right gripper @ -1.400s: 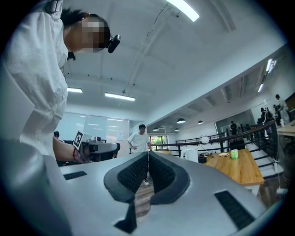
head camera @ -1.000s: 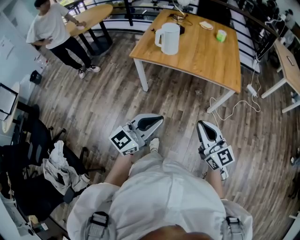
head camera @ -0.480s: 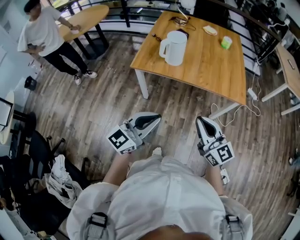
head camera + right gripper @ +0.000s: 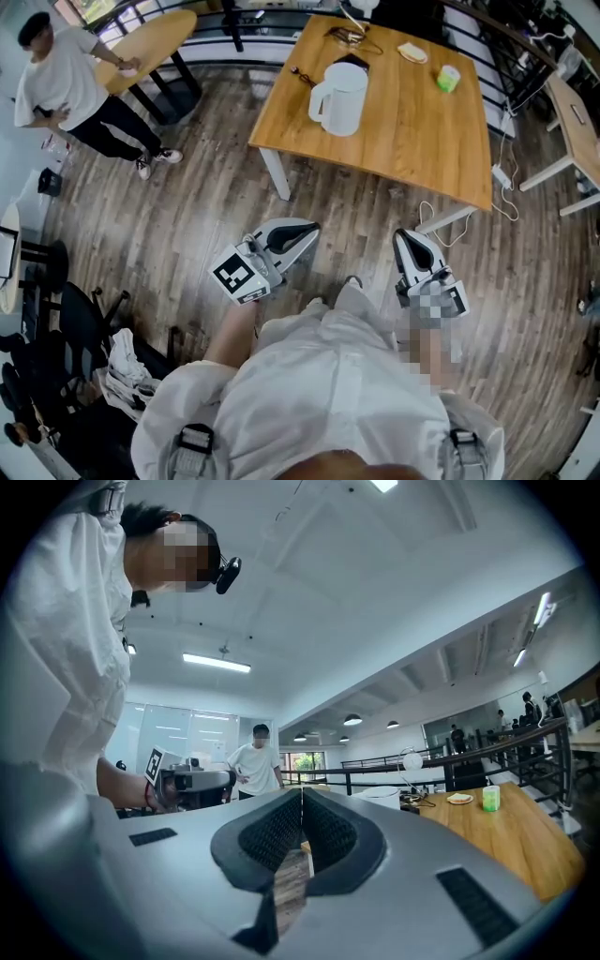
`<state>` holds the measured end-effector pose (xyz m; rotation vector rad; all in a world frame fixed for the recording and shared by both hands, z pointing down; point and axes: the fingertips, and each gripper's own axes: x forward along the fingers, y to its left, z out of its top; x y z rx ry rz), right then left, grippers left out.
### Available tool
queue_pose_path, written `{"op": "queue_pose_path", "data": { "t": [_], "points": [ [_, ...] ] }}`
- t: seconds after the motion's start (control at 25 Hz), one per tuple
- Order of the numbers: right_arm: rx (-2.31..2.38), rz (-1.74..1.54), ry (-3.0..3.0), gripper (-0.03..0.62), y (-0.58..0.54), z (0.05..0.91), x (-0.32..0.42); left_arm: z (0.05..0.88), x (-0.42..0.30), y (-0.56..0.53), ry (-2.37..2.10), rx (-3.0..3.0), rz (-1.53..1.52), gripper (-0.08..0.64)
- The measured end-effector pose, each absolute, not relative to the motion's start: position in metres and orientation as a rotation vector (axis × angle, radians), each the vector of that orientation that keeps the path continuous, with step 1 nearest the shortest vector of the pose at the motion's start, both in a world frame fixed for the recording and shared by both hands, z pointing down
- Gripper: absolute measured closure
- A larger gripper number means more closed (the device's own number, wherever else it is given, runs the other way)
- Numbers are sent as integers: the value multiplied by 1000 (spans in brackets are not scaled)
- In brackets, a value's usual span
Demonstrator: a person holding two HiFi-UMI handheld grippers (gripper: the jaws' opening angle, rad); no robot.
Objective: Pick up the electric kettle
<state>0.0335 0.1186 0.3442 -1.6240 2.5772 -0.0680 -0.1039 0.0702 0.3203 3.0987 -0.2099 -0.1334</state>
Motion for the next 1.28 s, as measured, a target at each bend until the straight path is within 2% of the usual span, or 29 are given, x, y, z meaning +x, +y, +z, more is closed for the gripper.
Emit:
{"op": "queue_pose_path", "data": {
  "t": [0.84,1.28],
  "points": [
    [-1439,-87,2714,580,-52,363,126,337,-10,-78,-373,3067,-112,552],
    [-1378,-134,2763,580,-95,376,152,349,18,-119,-431,3040,-105,552]
  ]
}}
